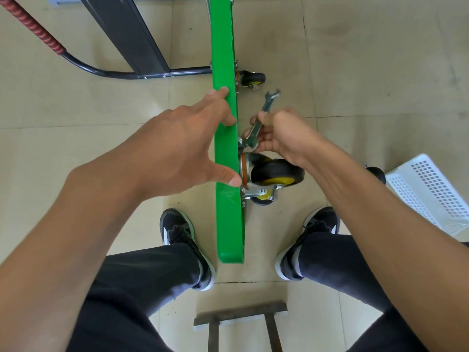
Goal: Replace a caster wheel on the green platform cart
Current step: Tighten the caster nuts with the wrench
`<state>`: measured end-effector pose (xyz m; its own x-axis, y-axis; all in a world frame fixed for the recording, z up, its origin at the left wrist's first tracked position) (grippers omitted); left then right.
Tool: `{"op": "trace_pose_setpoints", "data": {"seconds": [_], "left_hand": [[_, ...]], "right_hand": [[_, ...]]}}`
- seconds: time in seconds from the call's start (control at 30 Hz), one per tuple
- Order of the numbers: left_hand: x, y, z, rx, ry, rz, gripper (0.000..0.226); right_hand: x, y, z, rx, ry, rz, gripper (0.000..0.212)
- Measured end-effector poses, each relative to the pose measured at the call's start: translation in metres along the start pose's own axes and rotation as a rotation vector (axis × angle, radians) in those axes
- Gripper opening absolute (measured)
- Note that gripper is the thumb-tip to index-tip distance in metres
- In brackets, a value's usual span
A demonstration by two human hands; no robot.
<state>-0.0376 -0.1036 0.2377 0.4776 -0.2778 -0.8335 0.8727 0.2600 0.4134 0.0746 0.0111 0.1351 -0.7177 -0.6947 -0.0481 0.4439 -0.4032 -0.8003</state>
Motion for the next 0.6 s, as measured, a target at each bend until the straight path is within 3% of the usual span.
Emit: {"op": "trace_pose_setpoints", "data": {"seconds": [0.1, 0.23, 0.6], "left_hand": [[0.000, -0.002, 0.000, 0.006, 0.000, -0.001, 0.102], [-0.001, 0.001, -0.001, 0.004, -0.007, -0.008, 0.102], [0.000, 0.001, 0.001, -0.011, -0.007, 0.012, 0.107]], "right_hand": [[-0.009, -0.023, -0.001, -0.118, -0.056, 0.038, 0.023], [-0.034, -0.054, 0.005, -0.238, -0.014, 0.047, 0.023], [-0.019, -0.032, 0.005, -0.388, 0.056, 0.260, 0.012]]}}
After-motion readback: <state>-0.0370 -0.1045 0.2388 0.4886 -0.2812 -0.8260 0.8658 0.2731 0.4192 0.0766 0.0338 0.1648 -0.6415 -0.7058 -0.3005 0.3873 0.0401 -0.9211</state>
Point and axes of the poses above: each hand's wrist, its own z-axis away from the middle knuckle, its own x-axis out of the palm, y = z × x, the point moved 6 cm from there along -z, towards the middle knuckle, and after that the axes turned 8 degrees about z, right-handed, at the moved point
